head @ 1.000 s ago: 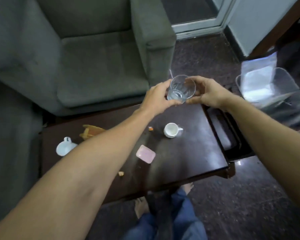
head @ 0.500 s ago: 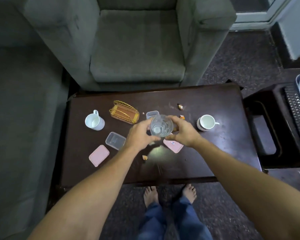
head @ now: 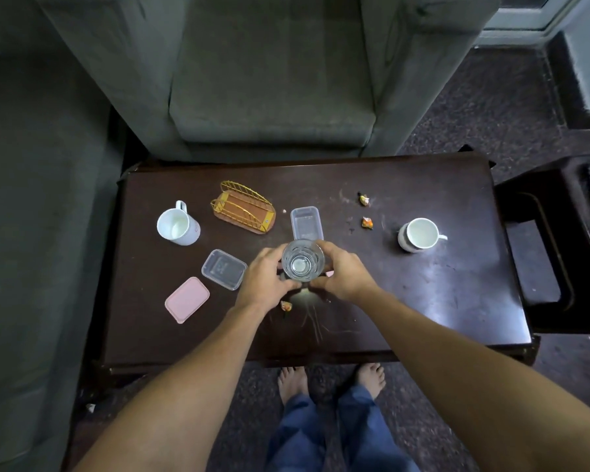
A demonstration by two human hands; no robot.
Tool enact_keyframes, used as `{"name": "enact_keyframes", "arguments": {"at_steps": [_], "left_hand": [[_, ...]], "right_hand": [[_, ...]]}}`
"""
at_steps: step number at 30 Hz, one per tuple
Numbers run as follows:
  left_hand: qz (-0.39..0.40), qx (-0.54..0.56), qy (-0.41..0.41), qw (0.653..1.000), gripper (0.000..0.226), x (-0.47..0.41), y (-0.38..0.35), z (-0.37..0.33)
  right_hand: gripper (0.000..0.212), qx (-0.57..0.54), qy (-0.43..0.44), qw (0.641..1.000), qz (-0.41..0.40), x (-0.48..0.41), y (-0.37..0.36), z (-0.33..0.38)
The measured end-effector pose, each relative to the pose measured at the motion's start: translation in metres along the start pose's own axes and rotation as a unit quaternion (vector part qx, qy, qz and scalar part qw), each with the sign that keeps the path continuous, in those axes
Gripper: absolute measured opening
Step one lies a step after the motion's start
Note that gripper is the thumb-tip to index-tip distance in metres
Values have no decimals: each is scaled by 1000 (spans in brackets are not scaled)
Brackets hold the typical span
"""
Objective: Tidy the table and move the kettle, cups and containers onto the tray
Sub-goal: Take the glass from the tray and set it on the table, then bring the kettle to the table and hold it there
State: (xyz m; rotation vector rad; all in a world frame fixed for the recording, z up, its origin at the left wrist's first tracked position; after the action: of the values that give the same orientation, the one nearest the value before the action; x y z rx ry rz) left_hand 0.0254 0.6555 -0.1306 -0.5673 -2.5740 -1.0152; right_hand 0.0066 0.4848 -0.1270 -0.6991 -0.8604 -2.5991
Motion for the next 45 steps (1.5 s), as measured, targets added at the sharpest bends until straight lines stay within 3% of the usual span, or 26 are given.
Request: {"name": "enact_keyframes", "arguments": {"at_steps": [8,12,16,22,28,33,45], "left_hand": [[4,3,20,1000,83,-1,0,4],[39,-36,54,997,101,8,3,4],[25,-95,22,995,80,14,32,-19],[-54,-91,-92,990,43,-7,72,-145],[-12,-110,-227,968,38,-3,12,-307],[42,-104,-321,940,37,25,-59,-418],[115,-115,-348,923,40,62,-206,-567]], "right_hand": [[85,4,-14,1000,-1,-3,-2,-1],[88,32,-34,999,4,6,-2,-3],[72,39,-50,998,-20,26,22,-5],[12,50,-60,989,-122,66,106,14],[27,47,-68,960,-268,135,229,30],[19,58,-69,931,-354,205,319,12],[19,-20,-121,868,-481,342,451,-119]]}}
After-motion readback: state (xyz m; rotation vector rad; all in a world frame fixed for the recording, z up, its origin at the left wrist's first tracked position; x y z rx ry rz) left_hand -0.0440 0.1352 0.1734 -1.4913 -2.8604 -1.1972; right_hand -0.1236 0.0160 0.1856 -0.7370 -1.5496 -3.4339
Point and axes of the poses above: each hand's wrist, its own x-axis away from the middle knuckle, its own y-axis out of the back of the hand, z = x × y, the point moved 9 cm from there along -x, towards the middle knuckle, and after that the axes turned 5 degrees about z, right-handed, at the moved point
